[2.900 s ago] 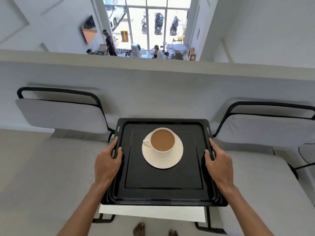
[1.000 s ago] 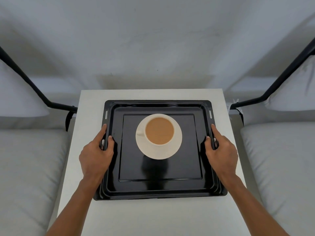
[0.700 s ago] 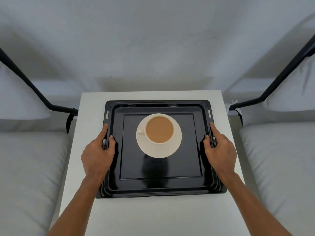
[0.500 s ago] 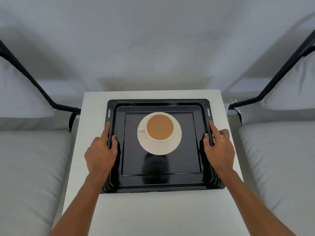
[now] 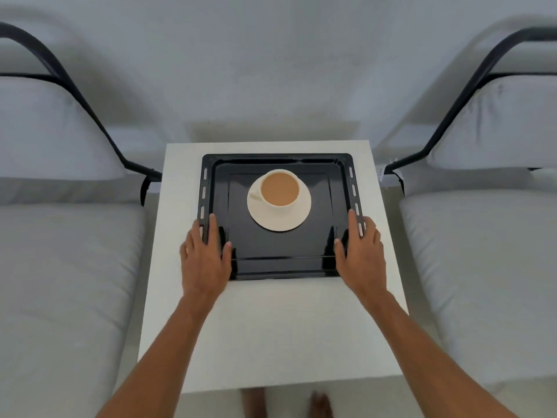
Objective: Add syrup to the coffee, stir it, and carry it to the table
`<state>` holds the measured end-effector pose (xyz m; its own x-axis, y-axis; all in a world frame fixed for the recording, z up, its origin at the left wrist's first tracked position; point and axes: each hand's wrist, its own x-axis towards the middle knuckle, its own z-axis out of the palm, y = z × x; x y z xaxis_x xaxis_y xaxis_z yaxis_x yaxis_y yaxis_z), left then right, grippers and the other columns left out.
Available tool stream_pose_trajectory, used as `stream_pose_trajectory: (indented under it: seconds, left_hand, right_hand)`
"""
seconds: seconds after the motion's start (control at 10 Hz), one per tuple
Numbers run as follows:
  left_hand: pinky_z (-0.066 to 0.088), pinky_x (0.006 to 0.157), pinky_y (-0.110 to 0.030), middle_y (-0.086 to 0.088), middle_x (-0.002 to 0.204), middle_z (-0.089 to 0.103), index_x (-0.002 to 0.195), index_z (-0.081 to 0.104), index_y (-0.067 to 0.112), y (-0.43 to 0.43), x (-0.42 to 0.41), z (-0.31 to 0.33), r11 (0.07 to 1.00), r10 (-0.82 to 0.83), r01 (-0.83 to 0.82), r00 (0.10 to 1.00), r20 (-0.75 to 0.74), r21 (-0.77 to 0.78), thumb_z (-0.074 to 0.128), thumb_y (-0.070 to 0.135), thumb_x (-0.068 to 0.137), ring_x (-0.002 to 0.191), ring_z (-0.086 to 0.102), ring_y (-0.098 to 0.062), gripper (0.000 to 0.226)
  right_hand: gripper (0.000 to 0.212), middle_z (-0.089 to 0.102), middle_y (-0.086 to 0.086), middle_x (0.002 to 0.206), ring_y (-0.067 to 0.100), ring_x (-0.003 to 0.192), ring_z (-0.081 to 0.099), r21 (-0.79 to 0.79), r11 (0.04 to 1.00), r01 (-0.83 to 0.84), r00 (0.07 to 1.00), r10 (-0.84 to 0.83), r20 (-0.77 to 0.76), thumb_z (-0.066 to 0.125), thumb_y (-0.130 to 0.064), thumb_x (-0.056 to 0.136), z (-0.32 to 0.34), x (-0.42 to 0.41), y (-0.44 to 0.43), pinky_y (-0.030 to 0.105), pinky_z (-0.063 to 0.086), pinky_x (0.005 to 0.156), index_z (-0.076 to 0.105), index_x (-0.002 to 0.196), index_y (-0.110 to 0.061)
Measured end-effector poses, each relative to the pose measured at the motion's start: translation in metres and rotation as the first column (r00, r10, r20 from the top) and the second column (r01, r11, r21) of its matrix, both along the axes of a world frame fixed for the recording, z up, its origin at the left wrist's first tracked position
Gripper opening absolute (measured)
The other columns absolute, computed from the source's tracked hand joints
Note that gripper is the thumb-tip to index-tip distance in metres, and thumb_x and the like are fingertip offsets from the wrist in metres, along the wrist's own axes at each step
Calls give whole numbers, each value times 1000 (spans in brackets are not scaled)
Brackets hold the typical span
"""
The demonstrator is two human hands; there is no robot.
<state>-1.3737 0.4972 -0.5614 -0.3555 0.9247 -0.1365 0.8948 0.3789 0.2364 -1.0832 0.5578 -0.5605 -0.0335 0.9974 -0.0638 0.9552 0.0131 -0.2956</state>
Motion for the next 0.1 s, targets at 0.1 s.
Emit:
stream_pose_trajectory:
  seconds: [0.1]
  left_hand:
    - [32,120,-55,-26,163,32,162,24,11,-37,35,0,994,-92,86,992,84,63,47,36,105,150,33,-43,66]
  right_hand:
    - [66,33,25,160,42,147,33,-17,1000,-13,993,11,-116,54,-29,103,-4,-14,-49,54,37,116,28,161,-12]
